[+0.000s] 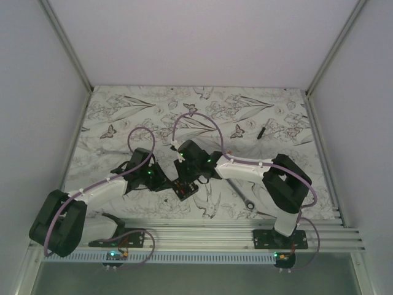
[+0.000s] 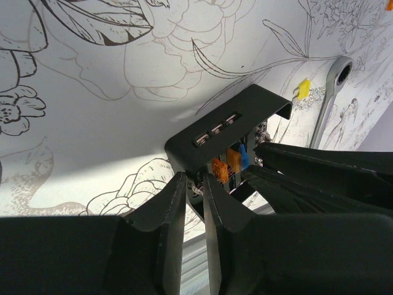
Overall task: Snap on the fuse box
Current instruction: Install the fuse at the fuse box base.
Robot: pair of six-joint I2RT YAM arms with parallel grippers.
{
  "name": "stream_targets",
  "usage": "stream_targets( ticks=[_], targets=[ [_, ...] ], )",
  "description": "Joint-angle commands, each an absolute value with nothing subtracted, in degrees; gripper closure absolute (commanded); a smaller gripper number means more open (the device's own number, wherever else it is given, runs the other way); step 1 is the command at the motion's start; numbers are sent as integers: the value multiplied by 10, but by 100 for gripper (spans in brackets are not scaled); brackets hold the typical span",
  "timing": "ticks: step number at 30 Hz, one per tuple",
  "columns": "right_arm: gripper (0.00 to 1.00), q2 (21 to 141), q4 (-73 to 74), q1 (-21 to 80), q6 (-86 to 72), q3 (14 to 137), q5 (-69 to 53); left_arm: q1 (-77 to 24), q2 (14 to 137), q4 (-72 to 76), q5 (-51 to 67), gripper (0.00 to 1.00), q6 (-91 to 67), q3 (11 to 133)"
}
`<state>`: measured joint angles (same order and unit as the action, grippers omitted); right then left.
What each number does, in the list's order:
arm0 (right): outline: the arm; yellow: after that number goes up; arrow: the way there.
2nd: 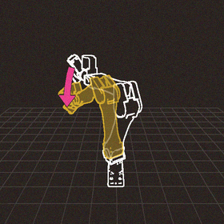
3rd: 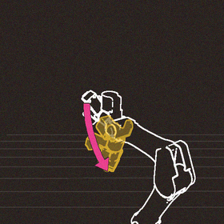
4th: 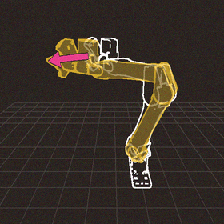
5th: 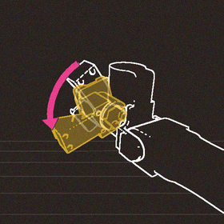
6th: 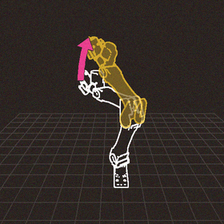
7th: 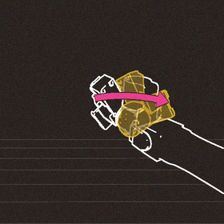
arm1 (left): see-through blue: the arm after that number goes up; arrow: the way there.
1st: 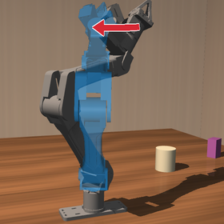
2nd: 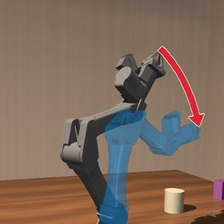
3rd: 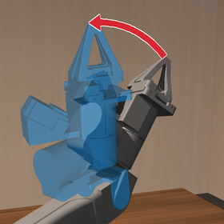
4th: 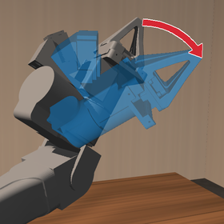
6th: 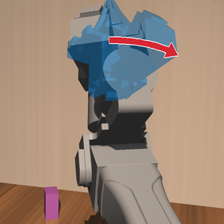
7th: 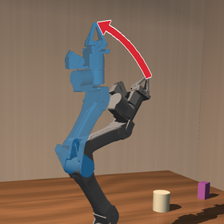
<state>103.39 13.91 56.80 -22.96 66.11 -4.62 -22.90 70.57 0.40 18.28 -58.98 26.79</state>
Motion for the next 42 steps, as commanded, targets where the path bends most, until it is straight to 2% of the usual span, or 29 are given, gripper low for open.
stream_targets(
  ticks=[1,8,32,42],
  targets=[
    [73,1054,134,567,-236,669,-45,-232,700,9,183,80,-594,273],
    [77,1053,145,565,-237,669,-33,-232,697,9,182,80,-594,272],
    [76,1015,139,545,-240,650,-62,-232,702,8,183,80,-594,274],
    [81,1029,140,545,-243,651,-61,-232,700,9,185,80,-595,274]
  ],
)
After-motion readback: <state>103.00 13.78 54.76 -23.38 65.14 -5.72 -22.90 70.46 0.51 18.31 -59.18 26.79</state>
